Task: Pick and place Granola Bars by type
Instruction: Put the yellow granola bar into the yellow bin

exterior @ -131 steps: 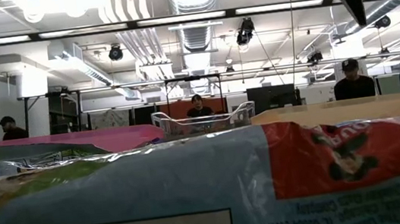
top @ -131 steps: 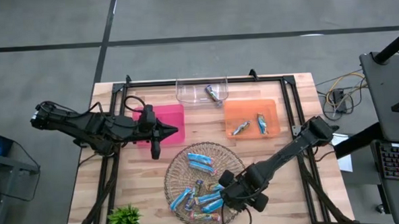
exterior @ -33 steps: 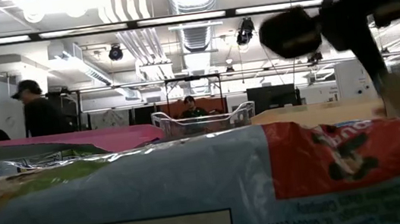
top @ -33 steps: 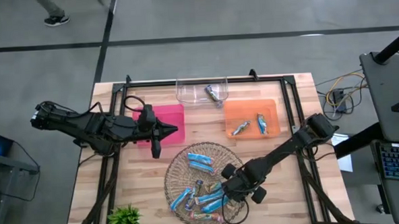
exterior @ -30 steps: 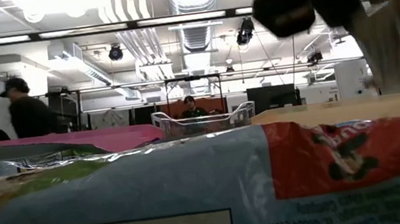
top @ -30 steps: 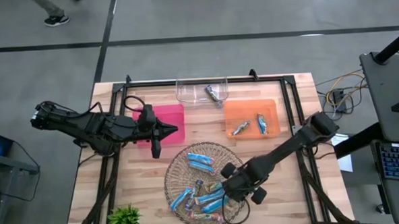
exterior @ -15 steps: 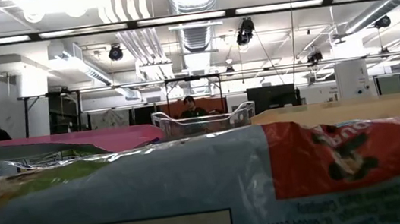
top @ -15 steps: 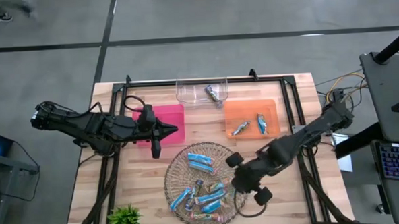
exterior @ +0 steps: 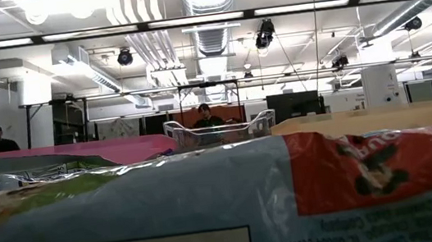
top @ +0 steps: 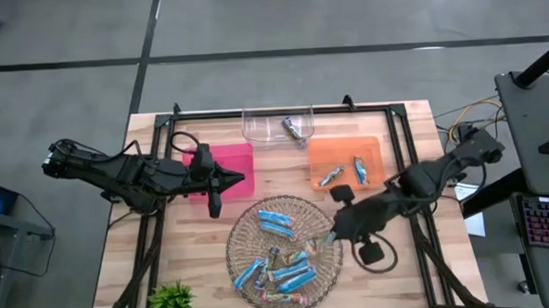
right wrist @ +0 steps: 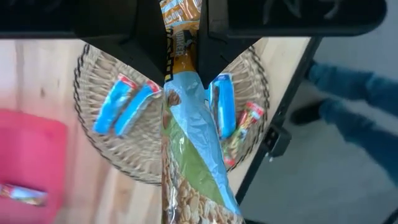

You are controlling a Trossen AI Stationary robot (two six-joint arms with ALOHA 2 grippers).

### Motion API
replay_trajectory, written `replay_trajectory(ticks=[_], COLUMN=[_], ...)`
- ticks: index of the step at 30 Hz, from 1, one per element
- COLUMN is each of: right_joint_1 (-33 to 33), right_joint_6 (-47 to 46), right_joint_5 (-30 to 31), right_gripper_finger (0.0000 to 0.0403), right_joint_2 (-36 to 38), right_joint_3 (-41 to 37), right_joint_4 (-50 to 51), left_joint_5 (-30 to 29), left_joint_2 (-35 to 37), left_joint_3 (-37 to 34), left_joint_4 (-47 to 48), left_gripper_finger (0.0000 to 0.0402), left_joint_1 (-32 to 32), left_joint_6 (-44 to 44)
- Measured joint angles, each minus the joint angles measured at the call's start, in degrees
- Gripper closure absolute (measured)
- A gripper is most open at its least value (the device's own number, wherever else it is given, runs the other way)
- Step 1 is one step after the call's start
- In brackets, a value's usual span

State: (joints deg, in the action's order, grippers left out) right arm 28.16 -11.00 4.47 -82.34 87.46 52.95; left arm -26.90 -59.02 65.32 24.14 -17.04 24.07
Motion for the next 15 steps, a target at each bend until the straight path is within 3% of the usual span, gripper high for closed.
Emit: replay_trajectory(ticks=[15], right_joint_1=[-13.64], right_joint_6=[-2.37], right_joint_5=[0.21], right_gripper_finger=[0.0344], right_joint_2=[4.61], right_joint_3=[-1.60], right_joint_4=[8.65], left_joint_5=[0.01], left_joint_2=[0.00], left_joint_3=[0.00], left_joint_4=[-0.06], left_gripper_finger=[0.0402], left_joint_1=[0.00], left_joint_6=[0.42])
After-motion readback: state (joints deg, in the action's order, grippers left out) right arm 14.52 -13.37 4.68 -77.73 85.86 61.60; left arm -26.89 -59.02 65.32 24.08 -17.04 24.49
